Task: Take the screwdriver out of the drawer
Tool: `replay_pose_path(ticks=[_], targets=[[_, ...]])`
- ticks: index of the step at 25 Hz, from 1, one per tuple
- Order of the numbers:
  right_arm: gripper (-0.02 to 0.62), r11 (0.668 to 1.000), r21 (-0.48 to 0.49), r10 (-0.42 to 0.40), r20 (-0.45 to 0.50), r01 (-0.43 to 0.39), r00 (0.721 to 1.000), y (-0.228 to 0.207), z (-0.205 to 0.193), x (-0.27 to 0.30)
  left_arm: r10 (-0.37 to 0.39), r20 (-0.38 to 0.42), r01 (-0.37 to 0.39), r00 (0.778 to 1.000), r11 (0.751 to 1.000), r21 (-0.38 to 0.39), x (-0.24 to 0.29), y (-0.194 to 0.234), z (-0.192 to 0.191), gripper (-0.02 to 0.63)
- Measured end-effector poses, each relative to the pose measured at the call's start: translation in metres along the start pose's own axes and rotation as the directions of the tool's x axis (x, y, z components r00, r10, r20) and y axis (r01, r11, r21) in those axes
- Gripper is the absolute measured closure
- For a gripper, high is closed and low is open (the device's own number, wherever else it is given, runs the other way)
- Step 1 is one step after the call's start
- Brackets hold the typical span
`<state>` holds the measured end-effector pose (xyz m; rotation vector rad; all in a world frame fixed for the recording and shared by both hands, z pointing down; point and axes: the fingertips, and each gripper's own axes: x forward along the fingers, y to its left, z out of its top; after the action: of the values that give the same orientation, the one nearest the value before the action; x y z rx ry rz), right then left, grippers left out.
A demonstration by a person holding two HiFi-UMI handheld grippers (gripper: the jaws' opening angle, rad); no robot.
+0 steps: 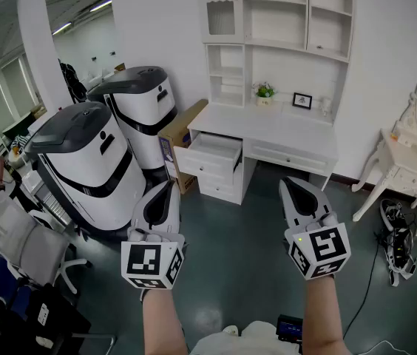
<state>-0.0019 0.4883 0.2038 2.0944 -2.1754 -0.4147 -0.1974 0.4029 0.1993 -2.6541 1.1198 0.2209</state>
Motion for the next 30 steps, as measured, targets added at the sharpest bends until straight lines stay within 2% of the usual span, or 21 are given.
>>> replay_pose_path(ticks=[11,19,24,30], targets=[[0.589,1.0,0.024,-0.001,-0.005,0.001,1.0,0.01,-0.007,0.032,0.009,-0.007,-0.01,1.0,1.0,-0.015,0.015,0.035,-0.017,0.6],[0.589,0.999,0.042,0.022,-0.009,-0.021,1.0,0.005,-0.028,0.071,0.023,-0.027,-0.023,0.999,1.0,-0.008,0.04,0.05,-0.039,0.6],[0.589,0.998,0.041,0.046,0.001,-0.046,0.999,-0.007,-0.041,0.11,0.042,-0.034,-0.042,0.999,0.999,0.013,0.073,0.061,-0.053,0.6],[0.589,0.996,0.033,0.082,0.015,-0.083,0.996,-0.041,-0.06,0.177,0.086,-0.052,-0.085,0.995,0.996,0.03,0.138,0.081,-0.075,0.6]])
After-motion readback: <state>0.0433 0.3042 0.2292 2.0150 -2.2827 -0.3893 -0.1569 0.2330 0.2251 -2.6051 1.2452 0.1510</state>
